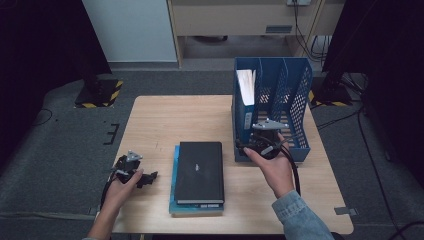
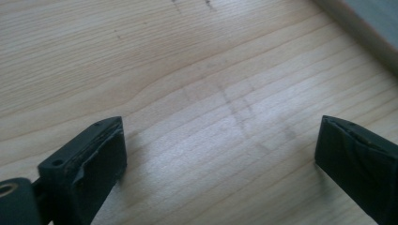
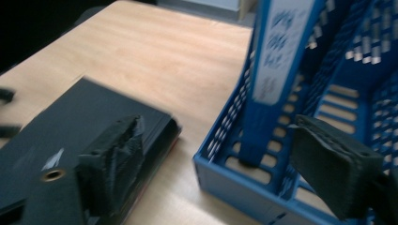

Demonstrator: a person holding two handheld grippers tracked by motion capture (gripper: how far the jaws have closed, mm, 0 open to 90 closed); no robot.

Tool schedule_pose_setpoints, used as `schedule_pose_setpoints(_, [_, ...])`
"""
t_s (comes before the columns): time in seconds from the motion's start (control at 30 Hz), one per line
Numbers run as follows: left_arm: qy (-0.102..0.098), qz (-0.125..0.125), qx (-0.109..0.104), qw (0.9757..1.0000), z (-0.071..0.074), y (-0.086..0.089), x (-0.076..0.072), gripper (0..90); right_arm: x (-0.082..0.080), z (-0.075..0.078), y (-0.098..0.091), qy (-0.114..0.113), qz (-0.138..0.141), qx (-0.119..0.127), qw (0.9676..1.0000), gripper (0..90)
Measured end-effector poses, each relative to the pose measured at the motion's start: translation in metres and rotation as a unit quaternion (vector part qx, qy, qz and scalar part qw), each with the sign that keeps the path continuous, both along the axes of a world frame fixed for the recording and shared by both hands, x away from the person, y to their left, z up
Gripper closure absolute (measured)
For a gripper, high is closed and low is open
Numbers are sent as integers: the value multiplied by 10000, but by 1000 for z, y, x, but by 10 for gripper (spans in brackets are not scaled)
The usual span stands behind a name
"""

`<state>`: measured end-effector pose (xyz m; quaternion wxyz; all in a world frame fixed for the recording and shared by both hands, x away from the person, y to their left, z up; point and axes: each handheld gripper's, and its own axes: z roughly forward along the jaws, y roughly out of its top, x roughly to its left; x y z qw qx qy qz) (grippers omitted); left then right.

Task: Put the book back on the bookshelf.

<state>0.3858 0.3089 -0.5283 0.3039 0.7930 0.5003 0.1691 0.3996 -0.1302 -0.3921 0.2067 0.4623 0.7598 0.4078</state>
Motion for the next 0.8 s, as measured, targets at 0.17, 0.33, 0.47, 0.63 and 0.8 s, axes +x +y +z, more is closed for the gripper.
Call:
schedule_pose_setpoints(0.17, [-130,82,-3,9999,9,3,-8,39,-6,-9,9,208,428,45,9989,211])
schedule_pose_setpoints(0.33, [-310,106,-18,9995,29,2,-29,86,-13,-13,26,522,836,17,9951,204])
schedule_pose_setpoints(0.47, [-464,-44,-73,9989,39,-9,-42,72,-25,-9,38,447,1072,19,9932,200])
schedule_pose_setpoints(0.63, [-651,-50,-184,9977,50,-23,-49,67,-34,-17,51,526,1282,-106,9903,189])
schedule_pose_setpoints(0.8, [-726,-226,-456,9961,55,-38,-52,67,-37,-26,63,583,1341,-119,9892,195])
